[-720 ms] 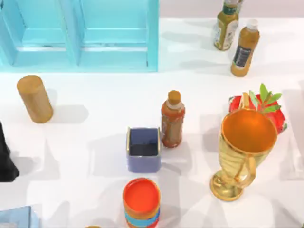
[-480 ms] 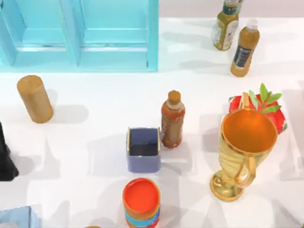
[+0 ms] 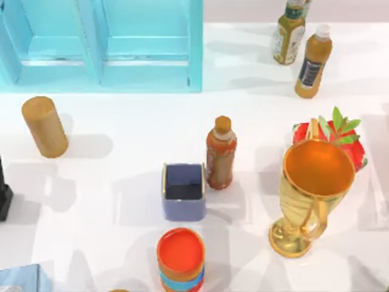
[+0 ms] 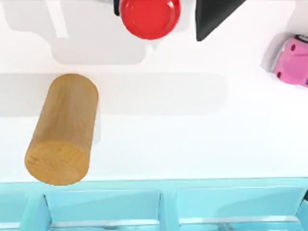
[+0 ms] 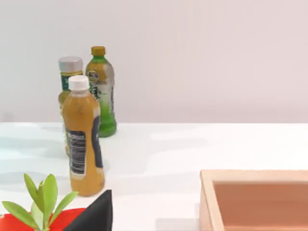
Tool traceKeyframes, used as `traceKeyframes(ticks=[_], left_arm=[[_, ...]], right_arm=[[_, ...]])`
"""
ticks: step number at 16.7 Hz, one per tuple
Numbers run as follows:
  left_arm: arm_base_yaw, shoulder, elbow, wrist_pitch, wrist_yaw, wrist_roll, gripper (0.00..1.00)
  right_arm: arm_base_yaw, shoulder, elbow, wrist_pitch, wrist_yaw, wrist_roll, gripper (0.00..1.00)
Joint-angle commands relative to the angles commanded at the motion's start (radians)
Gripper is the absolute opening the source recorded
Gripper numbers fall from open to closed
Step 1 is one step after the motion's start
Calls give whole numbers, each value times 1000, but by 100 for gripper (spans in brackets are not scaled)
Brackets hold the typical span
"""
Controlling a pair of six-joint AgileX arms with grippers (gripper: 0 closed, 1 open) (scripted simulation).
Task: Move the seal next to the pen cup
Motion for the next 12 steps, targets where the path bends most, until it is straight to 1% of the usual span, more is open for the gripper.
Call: traceKeyframes(ticks=[7,10,12], left_arm=[[56,720,550,-493,-2,61,100],[76,948,732,-659,-3,81,100],[85,1048,818,-738,-3,90,100]], right_arm=[[0,0,0,0,0,0,100],[0,0,0,0,0,0,100],[0,0,0,0,0,0,100]])
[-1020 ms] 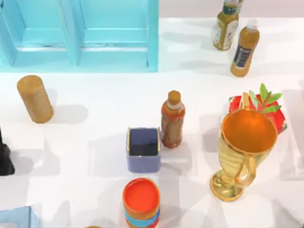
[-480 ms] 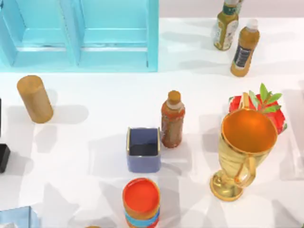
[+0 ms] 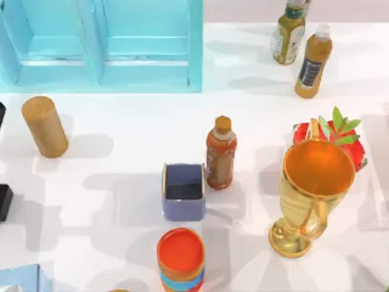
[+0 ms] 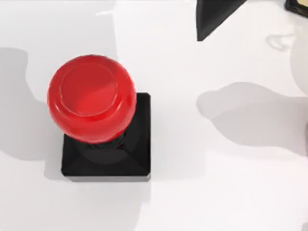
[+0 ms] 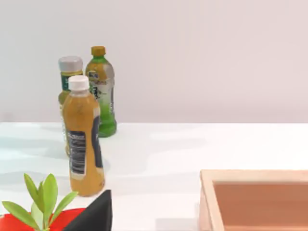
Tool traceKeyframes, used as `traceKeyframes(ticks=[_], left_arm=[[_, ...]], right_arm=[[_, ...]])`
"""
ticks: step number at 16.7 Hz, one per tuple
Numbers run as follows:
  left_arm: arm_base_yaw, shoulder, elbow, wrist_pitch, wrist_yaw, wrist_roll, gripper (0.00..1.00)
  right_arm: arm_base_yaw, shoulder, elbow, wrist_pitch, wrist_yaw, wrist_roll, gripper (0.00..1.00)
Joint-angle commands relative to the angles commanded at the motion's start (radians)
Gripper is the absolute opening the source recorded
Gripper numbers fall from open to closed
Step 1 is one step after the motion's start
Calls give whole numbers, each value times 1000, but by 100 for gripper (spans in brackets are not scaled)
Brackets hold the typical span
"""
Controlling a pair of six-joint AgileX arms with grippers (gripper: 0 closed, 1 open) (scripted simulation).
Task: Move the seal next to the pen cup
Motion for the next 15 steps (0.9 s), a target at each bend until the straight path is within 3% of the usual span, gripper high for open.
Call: traceKeyframes(ticks=[9,15], left_arm=[[3,72,63,-60,0,7,100],[8,126,-103,168,0,9,100]], right_arm=[[0,0,0,0,0,0,100],[0,0,0,0,0,0,100]])
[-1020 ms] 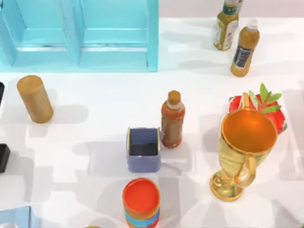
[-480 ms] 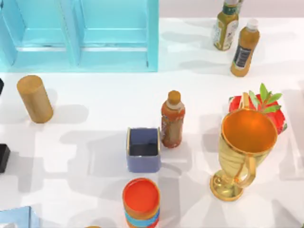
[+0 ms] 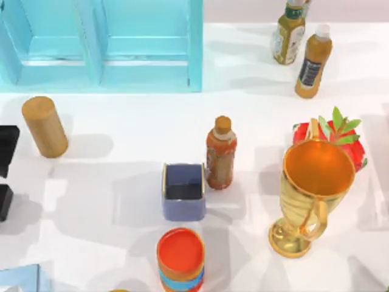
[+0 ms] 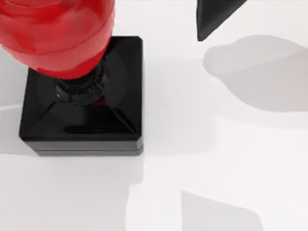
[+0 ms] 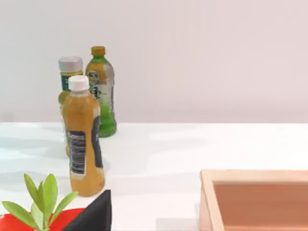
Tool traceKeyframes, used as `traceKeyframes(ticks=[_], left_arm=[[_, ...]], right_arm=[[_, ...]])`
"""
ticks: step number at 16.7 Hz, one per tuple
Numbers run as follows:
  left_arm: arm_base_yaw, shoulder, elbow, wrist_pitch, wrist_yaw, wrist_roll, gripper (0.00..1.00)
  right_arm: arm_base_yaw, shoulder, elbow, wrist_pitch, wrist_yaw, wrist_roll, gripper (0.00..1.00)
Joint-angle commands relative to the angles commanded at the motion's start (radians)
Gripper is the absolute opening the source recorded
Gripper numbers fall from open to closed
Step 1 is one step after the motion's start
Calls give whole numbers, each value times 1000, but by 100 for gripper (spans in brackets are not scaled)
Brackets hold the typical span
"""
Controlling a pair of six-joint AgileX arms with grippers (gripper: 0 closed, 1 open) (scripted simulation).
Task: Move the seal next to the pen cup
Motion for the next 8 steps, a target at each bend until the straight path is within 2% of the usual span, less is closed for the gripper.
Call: traceKeyframes(ticks=[4,8], left_arm=[[3,40,-115,147,0,3,100],[3,44,-125,159,0,4,100]], right_arm=[[0,0,0,0,0,0,100],[0,0,0,0,0,0,100]])
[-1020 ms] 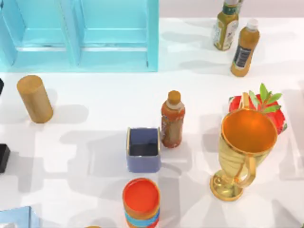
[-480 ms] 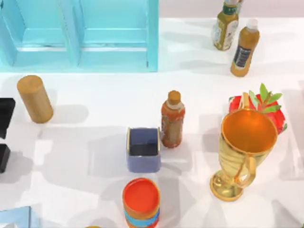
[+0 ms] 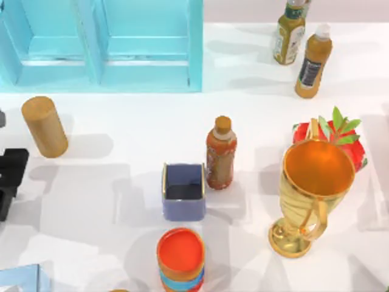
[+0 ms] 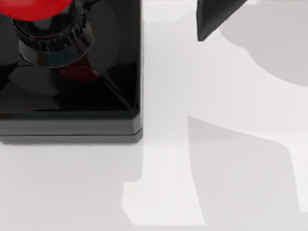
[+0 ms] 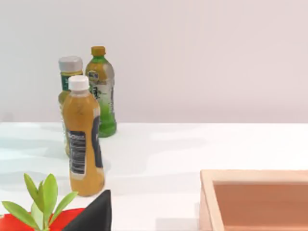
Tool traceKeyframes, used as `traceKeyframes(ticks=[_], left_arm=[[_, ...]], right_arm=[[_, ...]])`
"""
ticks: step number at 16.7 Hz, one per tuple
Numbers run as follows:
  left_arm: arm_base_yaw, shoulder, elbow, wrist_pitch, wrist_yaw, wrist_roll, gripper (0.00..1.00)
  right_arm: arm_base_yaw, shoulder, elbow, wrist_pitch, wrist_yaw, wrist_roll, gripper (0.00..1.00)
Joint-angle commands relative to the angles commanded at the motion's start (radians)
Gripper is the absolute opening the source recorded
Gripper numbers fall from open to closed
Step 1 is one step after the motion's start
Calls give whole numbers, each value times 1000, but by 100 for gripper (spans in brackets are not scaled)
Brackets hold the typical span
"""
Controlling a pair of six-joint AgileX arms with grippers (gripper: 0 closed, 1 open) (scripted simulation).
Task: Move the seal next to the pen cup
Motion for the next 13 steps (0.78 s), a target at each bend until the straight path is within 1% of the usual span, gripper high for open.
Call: traceKeyframes(ticks=[1,13], left_arm=[[0,0,0,0,0,0,100],[0,0,0,0,0,0,10]], right_arm=[[0,0,0,0,0,0,100],[0,0,0,0,0,0,100]])
